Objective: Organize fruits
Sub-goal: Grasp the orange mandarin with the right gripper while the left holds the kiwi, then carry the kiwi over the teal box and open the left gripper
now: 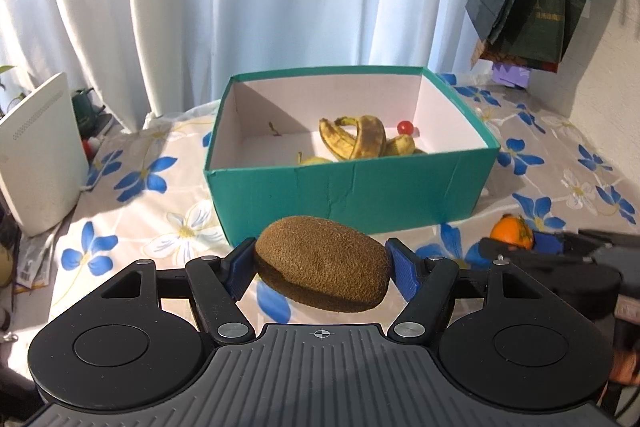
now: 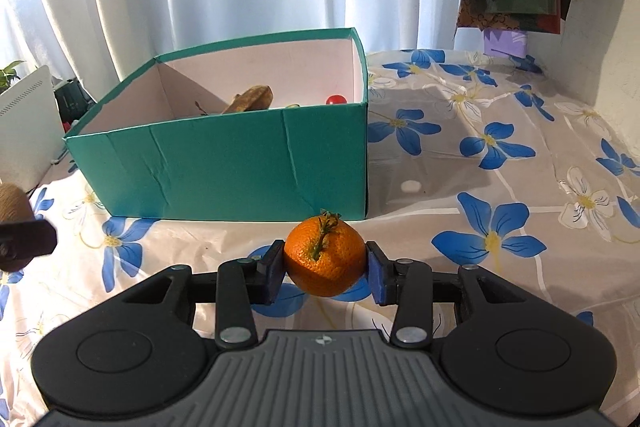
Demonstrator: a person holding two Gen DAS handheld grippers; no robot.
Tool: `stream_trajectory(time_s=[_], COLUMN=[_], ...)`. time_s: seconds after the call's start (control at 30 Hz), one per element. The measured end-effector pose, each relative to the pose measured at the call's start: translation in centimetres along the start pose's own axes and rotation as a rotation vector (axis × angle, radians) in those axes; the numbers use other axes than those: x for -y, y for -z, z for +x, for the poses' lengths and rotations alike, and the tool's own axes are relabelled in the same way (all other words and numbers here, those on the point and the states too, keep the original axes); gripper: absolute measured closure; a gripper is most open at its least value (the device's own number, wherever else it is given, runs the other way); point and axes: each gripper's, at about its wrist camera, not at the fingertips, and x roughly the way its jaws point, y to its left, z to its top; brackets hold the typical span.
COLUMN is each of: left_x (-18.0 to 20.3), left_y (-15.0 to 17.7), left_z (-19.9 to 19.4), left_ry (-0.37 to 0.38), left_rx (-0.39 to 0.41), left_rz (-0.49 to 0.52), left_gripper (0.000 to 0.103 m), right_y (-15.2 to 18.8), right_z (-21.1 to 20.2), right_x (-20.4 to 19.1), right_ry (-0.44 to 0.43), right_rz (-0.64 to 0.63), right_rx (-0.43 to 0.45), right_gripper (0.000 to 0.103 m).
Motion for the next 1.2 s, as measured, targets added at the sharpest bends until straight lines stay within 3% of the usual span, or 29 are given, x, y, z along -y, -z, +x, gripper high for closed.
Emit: stream_trajectory(time_s=[0.23, 0.5, 0.83, 1.2], left_x=[0.4, -0.4, -0.7, -0.2], left_y=[-4.7, -8.1, -8.5, -7.8], left_z=[2.3, 7.0, 11.9, 15.6], left_ry=[-0.033, -0.100, -0.133, -0.086], left_rx=[0.065, 0.058, 0.011, -0.057], left_rz=[0.008, -0.033, -0.040, -0.029], left_gripper=[0.029, 0.029, 0.029, 0.029], right_y=[0.6, 1.6, 1.7, 1.5], right_z=[-2.7, -4.7, -6.2, -6.6], right_x=[-0.4, -0.3, 0.3, 0.3], right_ry=[-0.021, -0.020, 0.015, 0.030], right_rz=[-0.010, -0.007, 0.012, 0.024], right_rx=[0.026, 0.038, 0.060, 0.076], right_gripper=[0.062, 0.062, 0.062, 0.062])
